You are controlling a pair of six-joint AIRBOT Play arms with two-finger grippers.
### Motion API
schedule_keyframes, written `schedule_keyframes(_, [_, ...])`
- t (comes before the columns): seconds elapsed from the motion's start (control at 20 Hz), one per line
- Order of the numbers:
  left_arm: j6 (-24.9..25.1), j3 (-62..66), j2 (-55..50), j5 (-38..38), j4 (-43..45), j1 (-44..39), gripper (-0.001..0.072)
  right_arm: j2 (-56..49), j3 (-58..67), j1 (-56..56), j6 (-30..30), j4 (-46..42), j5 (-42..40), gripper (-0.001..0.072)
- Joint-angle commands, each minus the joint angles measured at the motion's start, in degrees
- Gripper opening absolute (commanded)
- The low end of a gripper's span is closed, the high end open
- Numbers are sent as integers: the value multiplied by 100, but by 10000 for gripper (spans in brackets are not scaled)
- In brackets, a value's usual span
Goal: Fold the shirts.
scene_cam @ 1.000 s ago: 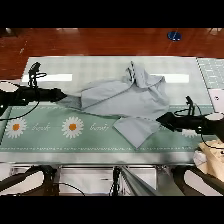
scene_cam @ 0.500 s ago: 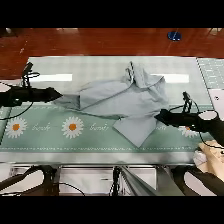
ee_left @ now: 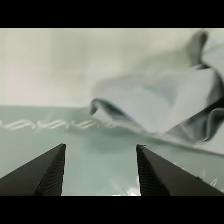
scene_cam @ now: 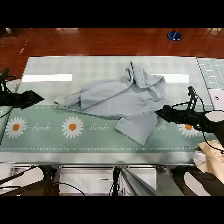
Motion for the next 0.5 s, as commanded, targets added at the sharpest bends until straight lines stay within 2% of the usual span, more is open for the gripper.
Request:
schedule_keyframes(0.0, [-236, 57, -380, -157, 269, 116, 549, 28, 7, 4, 9, 15, 50, 25])
schedule_keyframes(0.25, [-345, 271, -968, -192, 85, -138, 556, 28, 7, 4, 9, 15, 146, 25])
schedule_keyframes(0.45, [-85, 708, -1320, -179, 79, -413, 557, 28, 7, 4, 11, 33, 210, 25])
